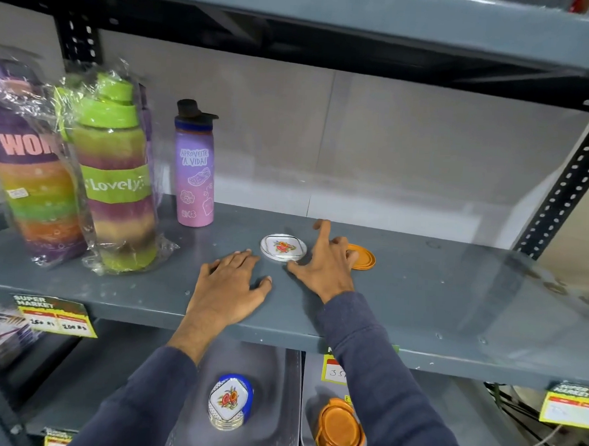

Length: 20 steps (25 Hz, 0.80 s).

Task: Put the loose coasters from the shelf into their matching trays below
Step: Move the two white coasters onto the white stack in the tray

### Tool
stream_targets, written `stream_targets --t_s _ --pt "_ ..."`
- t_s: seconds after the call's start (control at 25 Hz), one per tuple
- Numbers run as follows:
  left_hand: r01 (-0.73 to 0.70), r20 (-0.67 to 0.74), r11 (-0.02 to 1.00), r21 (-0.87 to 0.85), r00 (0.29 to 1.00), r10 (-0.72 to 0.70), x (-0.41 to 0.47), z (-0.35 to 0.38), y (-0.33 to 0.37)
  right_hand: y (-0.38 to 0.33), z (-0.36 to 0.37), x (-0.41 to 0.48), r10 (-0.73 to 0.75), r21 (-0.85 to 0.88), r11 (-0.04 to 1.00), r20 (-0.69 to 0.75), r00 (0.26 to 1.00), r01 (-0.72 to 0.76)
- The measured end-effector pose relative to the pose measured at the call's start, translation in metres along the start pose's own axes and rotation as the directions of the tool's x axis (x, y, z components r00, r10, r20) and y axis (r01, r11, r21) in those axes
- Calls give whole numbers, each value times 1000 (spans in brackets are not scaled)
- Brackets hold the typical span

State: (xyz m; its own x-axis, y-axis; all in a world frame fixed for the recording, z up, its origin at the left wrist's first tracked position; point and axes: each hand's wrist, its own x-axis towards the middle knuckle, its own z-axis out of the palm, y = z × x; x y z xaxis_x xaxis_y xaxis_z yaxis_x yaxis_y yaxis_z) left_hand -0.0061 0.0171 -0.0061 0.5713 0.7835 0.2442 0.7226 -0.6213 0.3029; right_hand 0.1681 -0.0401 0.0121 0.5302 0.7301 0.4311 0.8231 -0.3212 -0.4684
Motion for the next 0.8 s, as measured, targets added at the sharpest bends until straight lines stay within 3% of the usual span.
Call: stream_targets --t_s 0.12,0.32,0.44,0.56,0.64,0.8 --pt "-7 14 1000 26 1000 7 -1 1 2 -3 2 4 -6 -13 1000 37 999 6" --pt "-11 16 1000 25 1000 11 -1 -2 1 -17 15 28 21 -22 1000 228 973 -16" --pt "-8 21 1000 16 1000 7 -2 -3 1 -17 17 27 13 71 997 214 977 -28" --pt "-8 37 1000 18 999 7 -2 -5 2 -27 -1 18 -44 138 990 113 993 28" --pt "-6 26 1000 11 1000 6 -2 -4 2 -40 -23 9 -114 206 971 -38 993 119" --pt "-13 5 1000 4 1000 13 -1 0 0 -68 -79 -41 -231 246 910 -369 900 335"
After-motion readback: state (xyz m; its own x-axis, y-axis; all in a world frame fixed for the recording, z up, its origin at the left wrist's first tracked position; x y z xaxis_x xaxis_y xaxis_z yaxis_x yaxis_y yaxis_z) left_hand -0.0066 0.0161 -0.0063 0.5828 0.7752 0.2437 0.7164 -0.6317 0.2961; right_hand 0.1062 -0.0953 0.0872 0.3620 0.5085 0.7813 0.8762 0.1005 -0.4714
